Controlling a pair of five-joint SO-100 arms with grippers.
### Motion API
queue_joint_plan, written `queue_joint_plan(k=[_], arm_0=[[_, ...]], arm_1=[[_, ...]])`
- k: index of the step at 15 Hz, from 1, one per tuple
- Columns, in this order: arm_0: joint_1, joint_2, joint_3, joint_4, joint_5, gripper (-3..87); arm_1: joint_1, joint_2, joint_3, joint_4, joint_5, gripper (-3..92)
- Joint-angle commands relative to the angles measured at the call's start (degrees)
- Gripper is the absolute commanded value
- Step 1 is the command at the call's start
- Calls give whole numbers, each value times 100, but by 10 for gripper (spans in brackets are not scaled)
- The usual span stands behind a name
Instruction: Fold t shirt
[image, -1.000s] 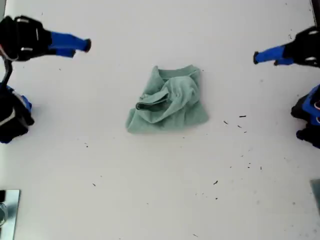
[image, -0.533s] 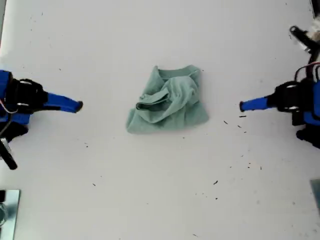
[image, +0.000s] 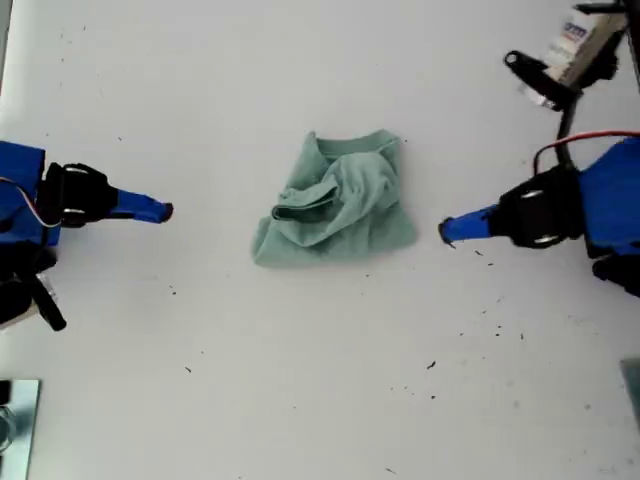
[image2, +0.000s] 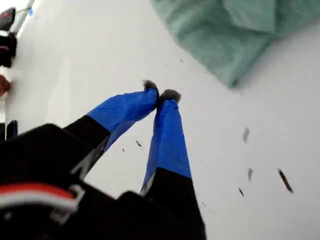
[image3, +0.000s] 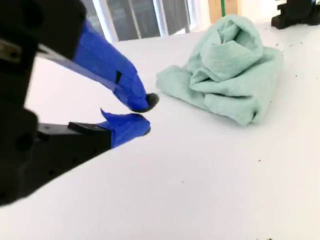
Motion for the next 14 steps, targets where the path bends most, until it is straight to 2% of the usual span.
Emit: queue_joint_plan(k=[1, 3, 5, 9, 12, 14], arm_0=[[-105, 44, 70, -264, 105, 26], [-70, 44, 79, -272, 105, 38], [-18, 44, 105, -308, 123, 37], [0, 44, 149, -352, 132, 35], [9, 44, 149, -352, 132, 33], [26, 44, 149, -360, 132, 27]], arm_1=[[-519, -3120, -2628, -633, -668, 24], [-914, -5238, -4333, -615, -1037, 23], [-1143, -6557, -5291, -712, -1107, 23], [-1063, -6750, -5432, -694, -1169, 23], [-492, -6768, -5528, -448, -1608, 23], [703, -6943, -5563, -352, -2347, 23]])
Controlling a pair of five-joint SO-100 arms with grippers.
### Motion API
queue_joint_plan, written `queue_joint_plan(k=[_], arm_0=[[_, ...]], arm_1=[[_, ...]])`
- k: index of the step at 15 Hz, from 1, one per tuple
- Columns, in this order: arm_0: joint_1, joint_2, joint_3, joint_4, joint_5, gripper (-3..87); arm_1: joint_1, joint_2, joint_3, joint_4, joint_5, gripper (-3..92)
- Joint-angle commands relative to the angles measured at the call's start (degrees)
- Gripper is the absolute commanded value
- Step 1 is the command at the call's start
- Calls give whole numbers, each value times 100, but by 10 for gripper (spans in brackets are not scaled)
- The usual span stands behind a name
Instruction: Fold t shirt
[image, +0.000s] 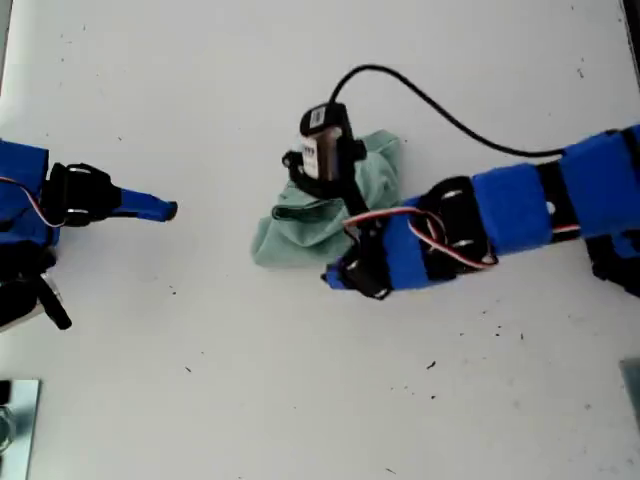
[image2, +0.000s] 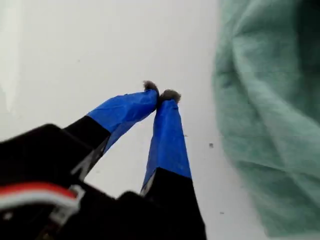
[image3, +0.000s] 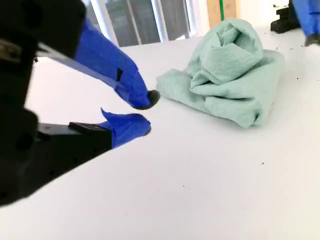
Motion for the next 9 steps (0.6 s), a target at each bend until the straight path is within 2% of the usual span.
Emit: queue_joint_plan(k=[1, 3, 5, 7, 9], arm_0=[[88, 44, 18, -141, 26, 23], [158, 44, 44, -167, 26, 12], [202, 44, 44, -176, 26, 7], [114, 44, 53, -185, 26, 13], [132, 44, 53, -185, 18, 14]], arm_1=[[1819, -413, -545, -70, -888, 22], [3832, -773, -896, -668, -1380, 22], [5203, -554, -1617, -536, -1679, 22], [6188, 35, -1635, -352, -1705, 22], [6460, 905, -958, 9, -1837, 22]])
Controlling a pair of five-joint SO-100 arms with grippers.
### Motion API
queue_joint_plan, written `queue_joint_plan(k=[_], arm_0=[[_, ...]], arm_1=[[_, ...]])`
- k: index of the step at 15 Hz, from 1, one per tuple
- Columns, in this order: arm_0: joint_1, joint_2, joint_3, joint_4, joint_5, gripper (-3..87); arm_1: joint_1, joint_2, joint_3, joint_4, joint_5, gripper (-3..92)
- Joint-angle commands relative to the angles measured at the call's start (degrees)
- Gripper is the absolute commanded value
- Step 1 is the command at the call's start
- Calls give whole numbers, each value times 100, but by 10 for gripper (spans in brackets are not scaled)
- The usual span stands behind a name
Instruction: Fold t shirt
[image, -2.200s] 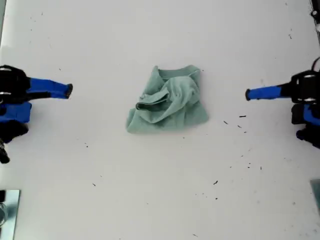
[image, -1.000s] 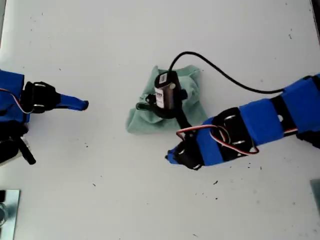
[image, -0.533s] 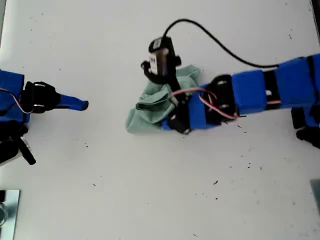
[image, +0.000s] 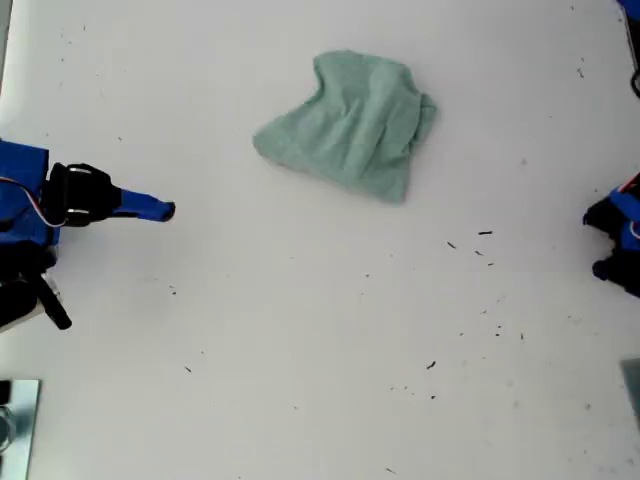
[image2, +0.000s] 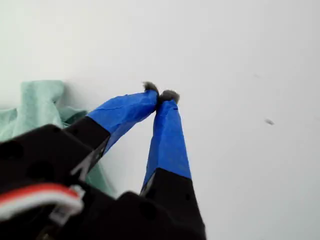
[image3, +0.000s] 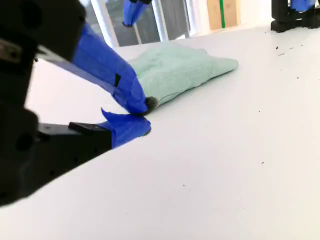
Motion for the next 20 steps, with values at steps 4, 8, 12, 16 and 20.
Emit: queue_joint_plan(k=[4, 8, 12, 16, 20], arm_0=[[334, 44, 35, -176, -9, 46], [1046, 44, 70, -202, -114, 46], [1160, 44, 79, -211, -114, 46], [1151, 44, 220, -308, -114, 48], [1116, 44, 439, -369, 132, 51]], arm_1=[[-914, 4412, 2848, 1134, 325, 22], [-4219, 7866, 5379, 2540, 2514, 22], [-5933, 11224, 9659, 2479, 5089, 22], [-5739, 11180, 10477, 2443, 6161, 72], [-5520, 11180, 10459, 2487, 1415, 71]])
